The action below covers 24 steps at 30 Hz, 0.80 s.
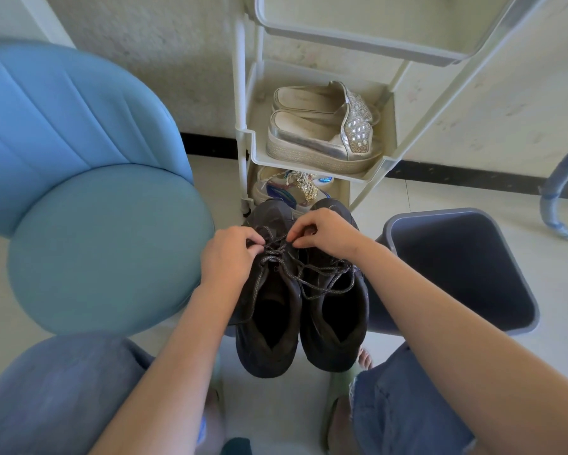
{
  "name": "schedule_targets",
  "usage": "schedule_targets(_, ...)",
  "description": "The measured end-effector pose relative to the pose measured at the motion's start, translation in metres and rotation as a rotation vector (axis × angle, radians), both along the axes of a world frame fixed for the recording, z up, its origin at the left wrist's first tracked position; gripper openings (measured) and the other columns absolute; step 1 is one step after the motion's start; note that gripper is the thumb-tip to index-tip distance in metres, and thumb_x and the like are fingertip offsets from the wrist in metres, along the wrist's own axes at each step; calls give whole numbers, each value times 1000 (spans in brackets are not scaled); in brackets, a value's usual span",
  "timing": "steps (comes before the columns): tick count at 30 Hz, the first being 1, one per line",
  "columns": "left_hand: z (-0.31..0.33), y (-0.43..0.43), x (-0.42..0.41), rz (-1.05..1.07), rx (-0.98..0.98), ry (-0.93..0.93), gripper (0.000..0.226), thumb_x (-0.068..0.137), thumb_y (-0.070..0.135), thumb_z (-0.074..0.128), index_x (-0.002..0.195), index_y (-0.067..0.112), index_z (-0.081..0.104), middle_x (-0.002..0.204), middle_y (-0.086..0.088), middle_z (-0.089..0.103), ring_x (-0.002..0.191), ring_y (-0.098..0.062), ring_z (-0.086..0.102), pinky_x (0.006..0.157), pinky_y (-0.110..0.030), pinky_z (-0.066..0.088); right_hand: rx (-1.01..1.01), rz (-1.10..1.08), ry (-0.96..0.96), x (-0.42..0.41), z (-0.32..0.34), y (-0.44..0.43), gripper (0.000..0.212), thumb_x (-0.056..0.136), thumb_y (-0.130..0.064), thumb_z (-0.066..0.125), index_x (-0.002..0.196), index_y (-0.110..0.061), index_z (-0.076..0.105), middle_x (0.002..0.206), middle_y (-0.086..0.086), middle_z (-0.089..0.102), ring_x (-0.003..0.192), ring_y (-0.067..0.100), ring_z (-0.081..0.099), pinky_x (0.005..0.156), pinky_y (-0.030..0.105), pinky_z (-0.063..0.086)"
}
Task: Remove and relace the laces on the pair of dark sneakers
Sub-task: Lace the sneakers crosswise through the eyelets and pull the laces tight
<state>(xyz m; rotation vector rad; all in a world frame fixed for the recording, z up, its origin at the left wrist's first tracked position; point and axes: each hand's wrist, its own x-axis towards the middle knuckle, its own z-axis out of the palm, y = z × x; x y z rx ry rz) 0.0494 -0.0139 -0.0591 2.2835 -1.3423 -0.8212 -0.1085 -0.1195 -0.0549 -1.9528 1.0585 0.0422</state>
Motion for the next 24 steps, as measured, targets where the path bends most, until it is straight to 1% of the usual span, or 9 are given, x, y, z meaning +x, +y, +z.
schedule_targets(4,-4,-3,0,-42,-8,-19,13,87,26,65,96,31,72,101,2,70,91,-22,63,82,-37,52,-58,14,-15,7,-2,8,18,81,-10,73,97,-17,74,88,-10,50,76,2,48,71,6,36)
schedule_targets(6,-4,-5,1,-68,-1,-47,13,86,26,66,96,30,72,99,1,70,94,-22,62,81,-36,50,-79,22,-8,9,-3,10,17,81,-8,73,96,-14,74,88,-6,48,76,4,47,70,6,36)
schedule_targets(9,-6,-8,-1,-106,3,-106,9,88,25,63,95,25,69,96,-2,69,93,-25,61,74,-33,46,-102,21,-6,13,-4,13,10,80,-5,74,89,-8,74,93,2,55,79,12,52,77,21,43)
schedule_targets(11,-7,-7,-4,-120,7,-156,11,93,24,56,98,21,65,96,-3,67,92,-26,60,69,-31,40,-123,-5,-18,15,-5,14,6,81,-6,72,87,-8,72,90,3,59,82,15,56,81,27,45)
schedule_targets(13,-8,-5,-5,-125,1,-176,11,98,21,49,102,18,59,97,-5,66,88,-27,59,67,-31,36,-93,-58,-45,16,0,14,3,87,-9,66,88,-10,68,84,1,64,79,15,61,81,26,47)
schedule_targets(15,-9,-4,-5,-149,10,-189,11,101,19,42,106,17,52,98,-7,65,82,-26,56,66,-32,36,-42,-35,-15,15,6,13,5,93,-13,58,90,-13,62,81,1,66,78,13,62,79,23,46)
schedule_targets(19,-8,-1,-5,-192,26,-196,11,102,15,37,111,15,45,104,-8,64,81,-28,55,65,-34,34,37,49,75,13,16,14,9,100,-19,46,97,-14,53,90,4,66,79,12,56,71,21,39)
schedule_targets(22,-4,0,-8,-214,11,-233,12,101,11,38,110,16,44,110,-4,61,74,-22,47,64,-33,34,34,87,89,14,20,16,6,100,-17,46,99,-13,51,84,-4,58,75,9,50,67,22,37)
schedule_targets(24,-4,1,-10,-236,-35,-302,9,100,16,42,108,17,47,118,-1,51,73,-22,50,63,-31,35,14,103,74,14,21,18,6,97,-16,53,101,-11,53,83,-9,51,78,9,48,68,19,37)
